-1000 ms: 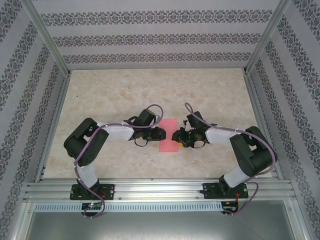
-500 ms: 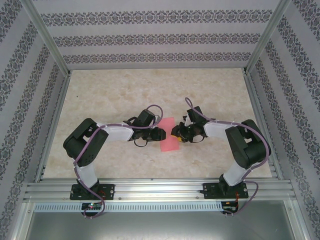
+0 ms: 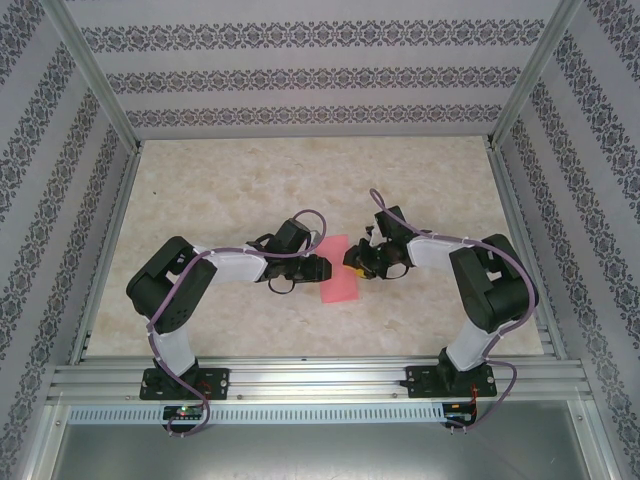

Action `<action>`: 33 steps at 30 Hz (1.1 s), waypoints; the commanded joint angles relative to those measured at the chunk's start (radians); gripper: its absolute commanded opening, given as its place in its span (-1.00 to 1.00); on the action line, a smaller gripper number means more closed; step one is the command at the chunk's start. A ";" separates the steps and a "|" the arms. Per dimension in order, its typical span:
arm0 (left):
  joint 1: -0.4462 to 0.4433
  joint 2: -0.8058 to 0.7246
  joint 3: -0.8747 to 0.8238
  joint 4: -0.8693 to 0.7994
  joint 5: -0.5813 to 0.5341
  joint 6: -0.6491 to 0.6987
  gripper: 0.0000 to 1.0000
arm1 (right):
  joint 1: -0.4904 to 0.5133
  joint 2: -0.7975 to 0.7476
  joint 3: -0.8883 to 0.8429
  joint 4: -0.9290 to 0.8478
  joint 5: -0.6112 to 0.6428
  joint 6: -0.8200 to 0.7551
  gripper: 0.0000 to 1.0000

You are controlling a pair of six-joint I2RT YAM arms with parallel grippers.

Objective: Fold a paper plane with a square sheet of paper (fold left side to right side)
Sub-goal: Fold the triangle a second time at the center of the table.

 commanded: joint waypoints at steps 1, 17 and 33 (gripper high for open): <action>-0.012 -0.021 -0.022 -0.026 -0.019 0.038 -0.20 | -0.007 0.024 0.041 -0.015 -0.021 -0.032 -0.48; -0.076 -0.332 -0.057 -0.093 -0.073 0.258 0.07 | 0.003 -0.096 -0.038 0.004 0.002 0.047 -0.97; -0.381 -0.176 0.175 -0.352 -0.477 0.320 0.21 | 0.020 -0.081 -0.010 -0.039 0.023 0.026 -0.97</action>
